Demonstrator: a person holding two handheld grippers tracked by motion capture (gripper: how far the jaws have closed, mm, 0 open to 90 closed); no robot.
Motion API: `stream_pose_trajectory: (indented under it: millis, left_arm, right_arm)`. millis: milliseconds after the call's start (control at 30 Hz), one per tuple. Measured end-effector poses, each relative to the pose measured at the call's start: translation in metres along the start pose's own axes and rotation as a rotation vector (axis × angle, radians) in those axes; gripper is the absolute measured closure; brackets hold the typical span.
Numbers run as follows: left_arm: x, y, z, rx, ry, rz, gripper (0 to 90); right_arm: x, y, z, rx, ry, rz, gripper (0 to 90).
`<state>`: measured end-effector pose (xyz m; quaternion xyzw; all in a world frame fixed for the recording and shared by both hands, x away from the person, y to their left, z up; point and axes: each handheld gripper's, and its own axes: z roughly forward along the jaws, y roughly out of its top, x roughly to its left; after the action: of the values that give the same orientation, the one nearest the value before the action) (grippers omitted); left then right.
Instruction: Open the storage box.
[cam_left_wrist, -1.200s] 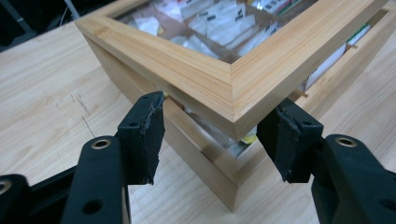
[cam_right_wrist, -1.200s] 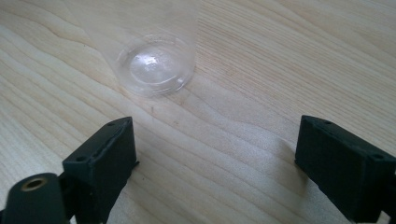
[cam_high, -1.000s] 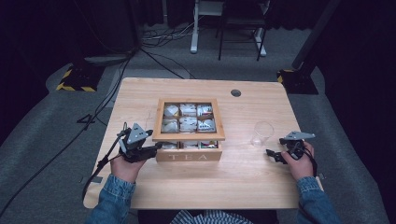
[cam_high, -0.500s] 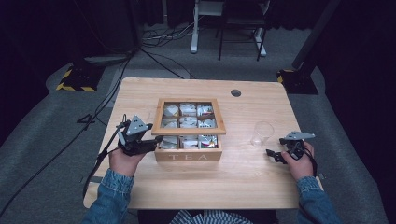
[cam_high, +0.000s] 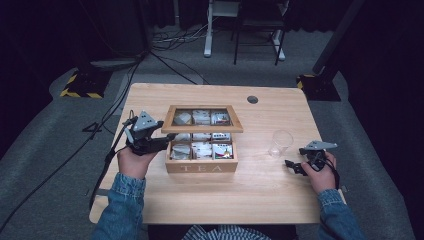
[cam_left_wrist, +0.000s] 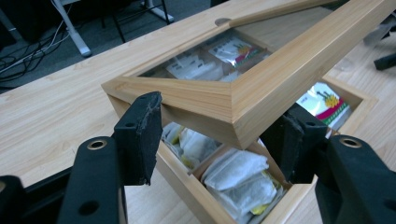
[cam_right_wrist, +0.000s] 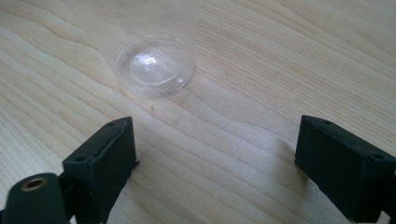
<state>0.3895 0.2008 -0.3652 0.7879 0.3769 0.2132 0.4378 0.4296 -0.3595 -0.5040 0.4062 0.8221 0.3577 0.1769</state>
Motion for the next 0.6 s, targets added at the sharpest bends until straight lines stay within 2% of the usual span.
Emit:
stream_pose_trajectory:
  millis: [300,467,600]
  left_arm:
    - [0.008,0.013,0.003,-0.004,-0.003,-0.031,40.0]
    - [0.011,0.021,0.007,-0.004,0.02,-0.039,39.9]
    - [0.013,0.023,0.009,-0.012,0.018,-0.043,39.9]
  right_arm:
    - [0.0,0.0,0.0,0.0,0.0,0.0,12.7]
    - [0.0,0.0,0.0,0.0,0.0,0.0,12.7]
    - [0.0,0.0,0.0,0.0,0.0,0.001,12.7]
